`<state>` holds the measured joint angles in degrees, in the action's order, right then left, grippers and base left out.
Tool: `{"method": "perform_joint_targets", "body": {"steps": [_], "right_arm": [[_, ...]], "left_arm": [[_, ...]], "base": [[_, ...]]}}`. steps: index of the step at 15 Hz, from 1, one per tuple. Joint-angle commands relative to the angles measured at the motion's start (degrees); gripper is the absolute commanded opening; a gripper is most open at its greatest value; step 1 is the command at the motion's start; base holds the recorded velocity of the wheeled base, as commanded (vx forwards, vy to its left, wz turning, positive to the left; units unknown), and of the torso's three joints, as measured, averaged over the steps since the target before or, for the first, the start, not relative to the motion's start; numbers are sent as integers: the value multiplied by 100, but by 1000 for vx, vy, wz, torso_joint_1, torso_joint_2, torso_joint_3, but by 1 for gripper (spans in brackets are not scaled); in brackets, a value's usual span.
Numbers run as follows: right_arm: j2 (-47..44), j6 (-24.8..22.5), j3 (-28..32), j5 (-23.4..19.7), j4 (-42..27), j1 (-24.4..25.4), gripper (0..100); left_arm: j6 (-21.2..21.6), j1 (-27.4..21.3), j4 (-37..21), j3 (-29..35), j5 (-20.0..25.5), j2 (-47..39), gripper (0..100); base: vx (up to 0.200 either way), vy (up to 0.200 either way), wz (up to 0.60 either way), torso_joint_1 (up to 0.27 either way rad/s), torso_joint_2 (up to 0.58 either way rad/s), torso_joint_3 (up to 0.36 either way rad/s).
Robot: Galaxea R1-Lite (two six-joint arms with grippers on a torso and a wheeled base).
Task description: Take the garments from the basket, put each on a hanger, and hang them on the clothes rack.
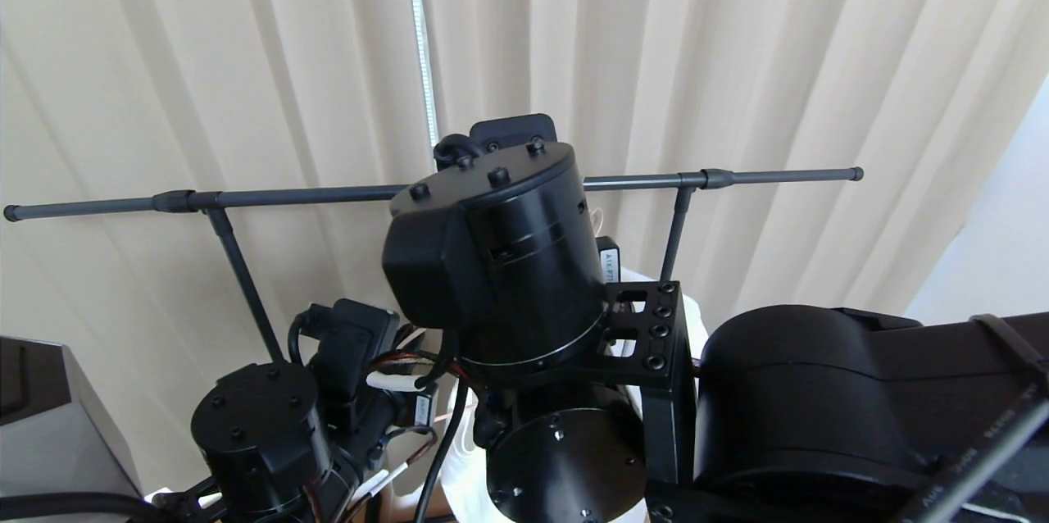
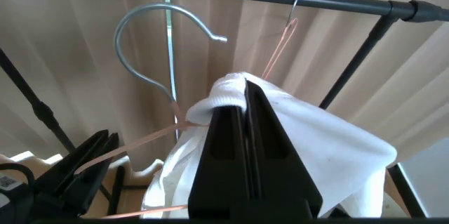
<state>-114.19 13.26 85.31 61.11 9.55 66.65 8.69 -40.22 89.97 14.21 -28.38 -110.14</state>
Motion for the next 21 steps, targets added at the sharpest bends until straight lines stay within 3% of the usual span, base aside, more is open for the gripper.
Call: {"method": "perform_joint_targets", "body": {"steps": [1,20,21], "right_arm": [[-51,1,82,-3,3,77,0],[222,185,-217,-12,12,-222,0],[239,185,-217,-12,21,-222,100]], "left_arm": [[1,-4,3,2,-1,-16,0],[-447,-30,3,90,52,292,0],[-439,-30,3,90,52,327,0]], "base": [[0,0,0,0,0,0],[0,0,0,0,0,0],[0,0,0,0,0,0]]}}
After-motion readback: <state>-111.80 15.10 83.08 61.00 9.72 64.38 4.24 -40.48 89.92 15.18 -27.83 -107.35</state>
